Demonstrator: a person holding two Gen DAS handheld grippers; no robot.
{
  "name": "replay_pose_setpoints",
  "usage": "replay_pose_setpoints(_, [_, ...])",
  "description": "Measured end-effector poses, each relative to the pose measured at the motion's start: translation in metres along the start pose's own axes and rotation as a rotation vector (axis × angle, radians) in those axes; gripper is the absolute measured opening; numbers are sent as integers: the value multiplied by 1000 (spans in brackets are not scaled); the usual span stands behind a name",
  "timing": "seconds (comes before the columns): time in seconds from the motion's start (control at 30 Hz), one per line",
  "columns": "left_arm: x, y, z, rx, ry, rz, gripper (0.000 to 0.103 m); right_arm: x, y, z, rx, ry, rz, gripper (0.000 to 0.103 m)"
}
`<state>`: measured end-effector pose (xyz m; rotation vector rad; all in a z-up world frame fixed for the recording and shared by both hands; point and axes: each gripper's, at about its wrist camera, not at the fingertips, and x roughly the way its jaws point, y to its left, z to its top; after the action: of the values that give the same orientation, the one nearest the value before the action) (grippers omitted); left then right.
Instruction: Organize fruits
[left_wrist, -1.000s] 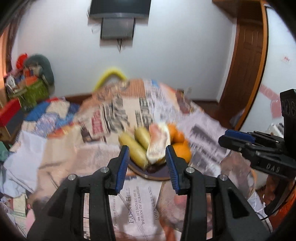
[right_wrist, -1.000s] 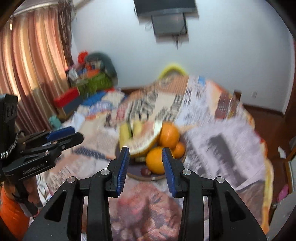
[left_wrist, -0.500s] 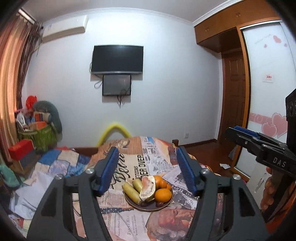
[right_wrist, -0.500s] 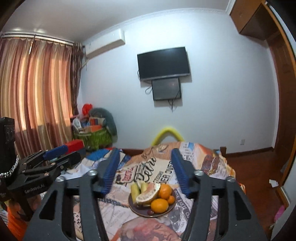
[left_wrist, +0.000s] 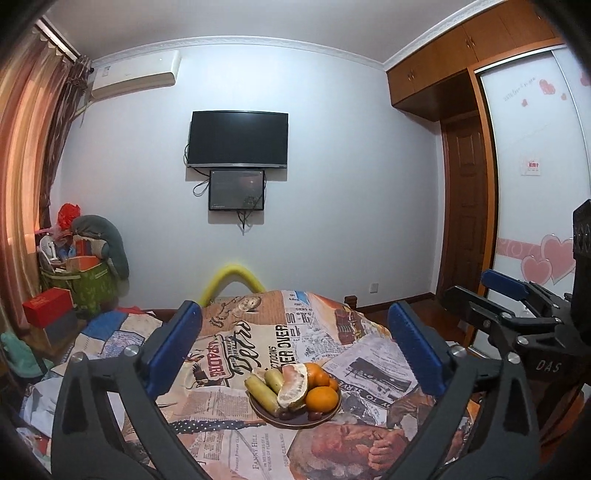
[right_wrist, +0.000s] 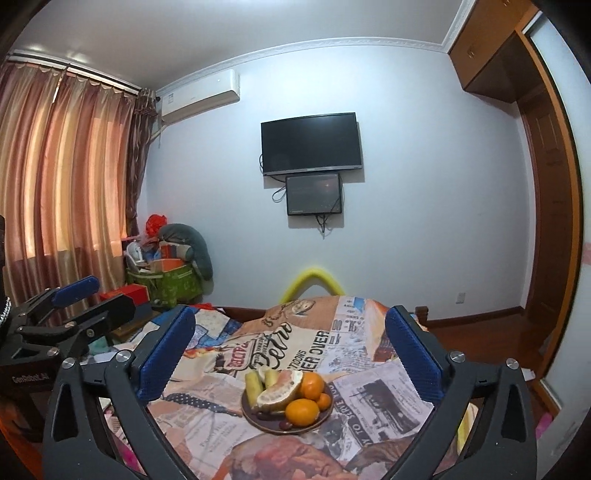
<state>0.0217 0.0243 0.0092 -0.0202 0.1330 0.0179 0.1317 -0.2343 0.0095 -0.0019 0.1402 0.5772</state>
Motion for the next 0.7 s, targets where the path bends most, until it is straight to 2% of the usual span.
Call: replay_pose_setpoints(0.7, [2,-3,-5,-2,7,-1,103,-4,0,-3,-1,18,-11,103])
